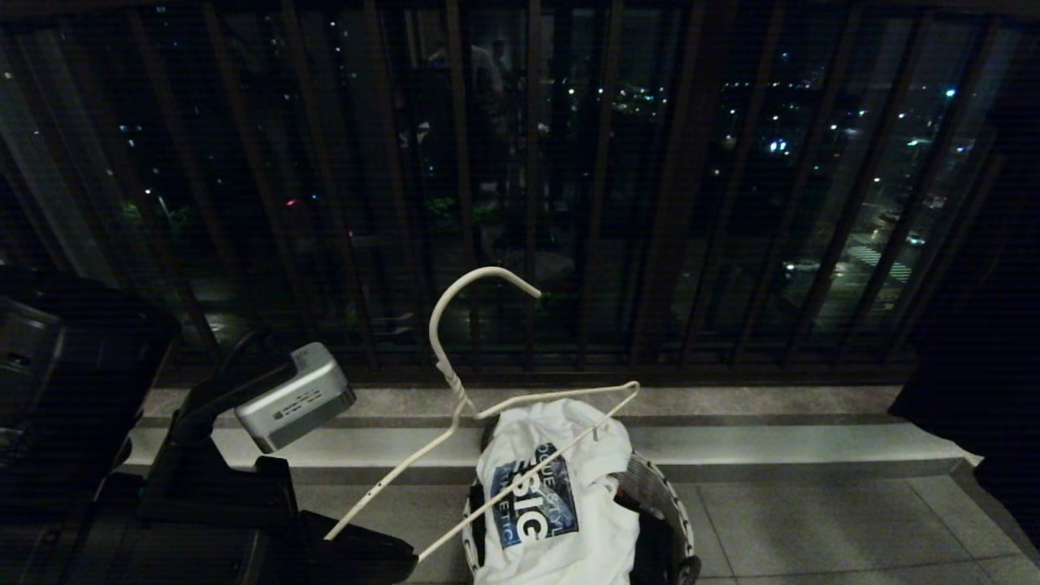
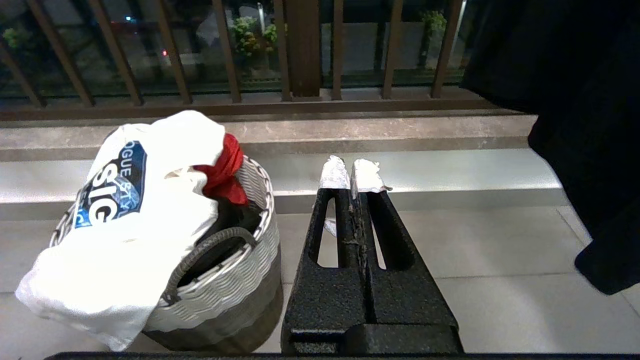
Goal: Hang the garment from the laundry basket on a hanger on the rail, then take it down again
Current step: Pick up the clothes rack on the clothesline
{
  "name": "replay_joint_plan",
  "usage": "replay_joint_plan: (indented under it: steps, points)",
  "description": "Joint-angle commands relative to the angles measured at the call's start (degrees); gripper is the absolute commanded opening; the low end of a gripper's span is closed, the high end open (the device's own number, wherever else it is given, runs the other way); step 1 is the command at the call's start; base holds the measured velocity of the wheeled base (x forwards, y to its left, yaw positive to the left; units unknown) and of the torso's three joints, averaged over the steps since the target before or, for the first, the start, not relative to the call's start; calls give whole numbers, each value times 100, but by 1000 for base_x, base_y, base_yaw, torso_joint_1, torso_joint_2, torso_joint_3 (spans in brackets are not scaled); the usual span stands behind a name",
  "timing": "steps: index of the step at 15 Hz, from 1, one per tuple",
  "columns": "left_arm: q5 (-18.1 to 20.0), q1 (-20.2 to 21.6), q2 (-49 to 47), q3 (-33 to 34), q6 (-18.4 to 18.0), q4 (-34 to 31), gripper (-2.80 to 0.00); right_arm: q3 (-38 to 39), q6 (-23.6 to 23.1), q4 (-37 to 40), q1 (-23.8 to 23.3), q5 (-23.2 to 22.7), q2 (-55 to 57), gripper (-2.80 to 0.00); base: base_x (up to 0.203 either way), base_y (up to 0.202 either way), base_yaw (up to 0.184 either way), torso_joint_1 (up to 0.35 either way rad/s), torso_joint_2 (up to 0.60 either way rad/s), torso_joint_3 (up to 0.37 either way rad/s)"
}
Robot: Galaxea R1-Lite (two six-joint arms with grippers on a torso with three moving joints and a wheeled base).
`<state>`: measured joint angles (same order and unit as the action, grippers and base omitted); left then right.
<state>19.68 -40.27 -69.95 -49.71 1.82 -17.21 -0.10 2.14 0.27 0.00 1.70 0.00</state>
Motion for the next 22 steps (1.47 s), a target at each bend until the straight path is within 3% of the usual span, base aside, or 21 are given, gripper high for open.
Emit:
replay_joint_plan:
  steps: [1, 10, 22]
  points:
    - [10, 1, -1, -3, 3, -10, -280, 1, 6, 0, 0, 6, 9, -280, 0, 0, 0, 0, 0, 0]
    - [1, 10, 25, -3, -6, -10, -280, 1, 15, 0, 0, 6, 9, -280, 0, 0, 0, 0, 0, -7]
    - [-8, 10, 333, -47, 12, -10, -280, 1, -21, 0, 0, -3, 9, -280, 0, 0, 0, 2, 2, -190]
